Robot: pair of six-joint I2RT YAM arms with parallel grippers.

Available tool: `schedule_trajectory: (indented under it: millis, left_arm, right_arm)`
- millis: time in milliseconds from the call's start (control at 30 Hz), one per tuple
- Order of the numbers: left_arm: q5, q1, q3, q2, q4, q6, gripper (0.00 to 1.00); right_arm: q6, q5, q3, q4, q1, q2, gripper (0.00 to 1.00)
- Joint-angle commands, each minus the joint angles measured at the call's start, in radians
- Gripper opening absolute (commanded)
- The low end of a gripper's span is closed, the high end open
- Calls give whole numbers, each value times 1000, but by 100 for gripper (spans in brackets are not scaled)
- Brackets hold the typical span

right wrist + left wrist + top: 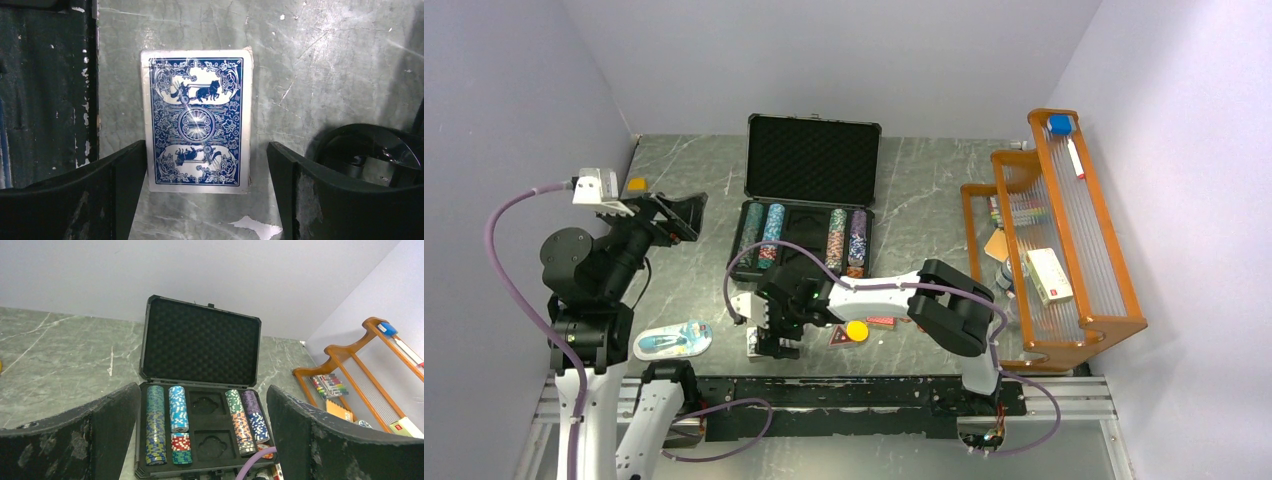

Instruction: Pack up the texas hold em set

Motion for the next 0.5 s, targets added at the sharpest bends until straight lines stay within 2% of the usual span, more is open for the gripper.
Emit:
schedule_trajectory:
  millis: [0,200,333,467]
  left_arm:
    - [9,8,31,-11,1,-3,100]
    - [-1,8,48,-8,-23,-13,100]
    - [2,8,45,-14,-45,-23,99]
    - [14,8,32,-8,-78,-54,100]
  right_arm:
    - [-21,-1,-20,6,6,17,88]
    - [-7,14,-36,36,7,3,60]
    - [50,71,-91,165,4,-96,54]
    - [134,135,-224,369,-1,-257,52]
